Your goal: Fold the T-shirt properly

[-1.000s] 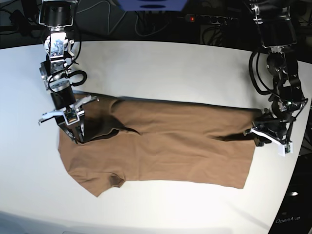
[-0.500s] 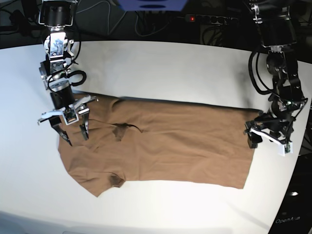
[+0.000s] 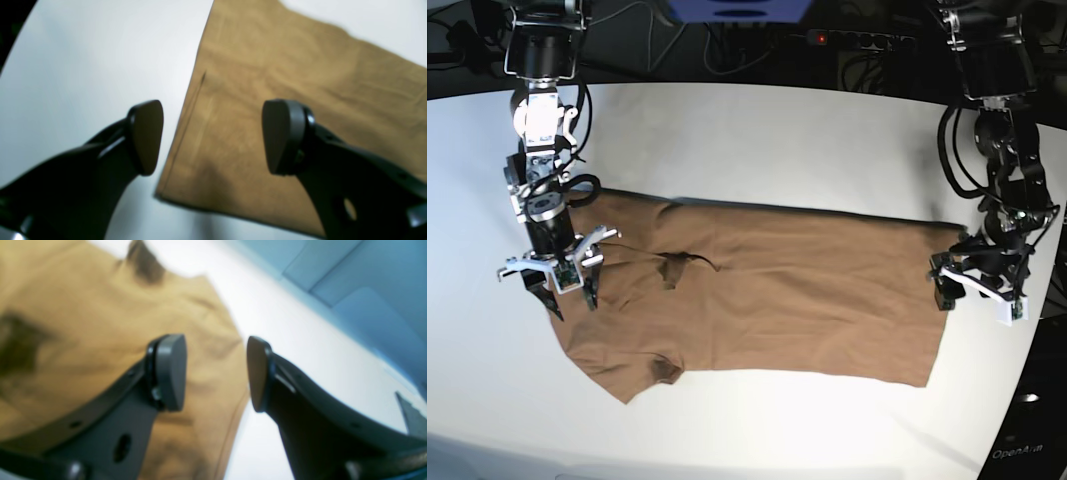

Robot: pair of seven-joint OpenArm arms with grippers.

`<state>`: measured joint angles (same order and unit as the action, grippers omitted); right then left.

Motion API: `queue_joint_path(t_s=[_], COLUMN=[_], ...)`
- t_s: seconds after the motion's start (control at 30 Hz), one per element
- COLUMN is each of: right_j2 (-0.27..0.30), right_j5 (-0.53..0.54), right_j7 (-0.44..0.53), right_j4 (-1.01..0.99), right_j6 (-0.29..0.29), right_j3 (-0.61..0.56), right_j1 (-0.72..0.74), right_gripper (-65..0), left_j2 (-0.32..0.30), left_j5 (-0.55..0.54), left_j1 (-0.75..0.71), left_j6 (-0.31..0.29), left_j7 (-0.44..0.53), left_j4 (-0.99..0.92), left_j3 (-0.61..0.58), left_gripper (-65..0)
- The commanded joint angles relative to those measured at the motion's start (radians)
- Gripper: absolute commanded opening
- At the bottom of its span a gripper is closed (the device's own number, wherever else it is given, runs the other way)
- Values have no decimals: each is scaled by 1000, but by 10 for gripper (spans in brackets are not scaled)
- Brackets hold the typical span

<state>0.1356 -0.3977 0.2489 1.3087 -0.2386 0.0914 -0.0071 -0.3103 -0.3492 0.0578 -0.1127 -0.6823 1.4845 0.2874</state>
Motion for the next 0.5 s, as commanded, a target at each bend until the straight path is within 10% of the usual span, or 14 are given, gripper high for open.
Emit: queue_joint_path(t_s=[0.0,0.17,0.3,0.47], right_j2=[8,8,8,9], right_j5=[10,12,12,10], right_j7=[14,16,16,16], right_j4=[16,2,2,4], right_j6=[5,5,5,5], right_j3=[1,-3,-14,-15], right_j1=[-4,-35,-64,-97], right_gripper=[-355,-364,-499,-644], left_j2=[-10,-11,0,21], left_j5=[-4,-4,-4,-4], left_j1=[12,17,26,27], left_j6=[-3,-3,-3,-3], left_j7=[11,23,23,23], left_j4=[11,-54,-86,-110], left_j3=[-6,-89,-103,-98], left_gripper=[-199,-199,-211,-410])
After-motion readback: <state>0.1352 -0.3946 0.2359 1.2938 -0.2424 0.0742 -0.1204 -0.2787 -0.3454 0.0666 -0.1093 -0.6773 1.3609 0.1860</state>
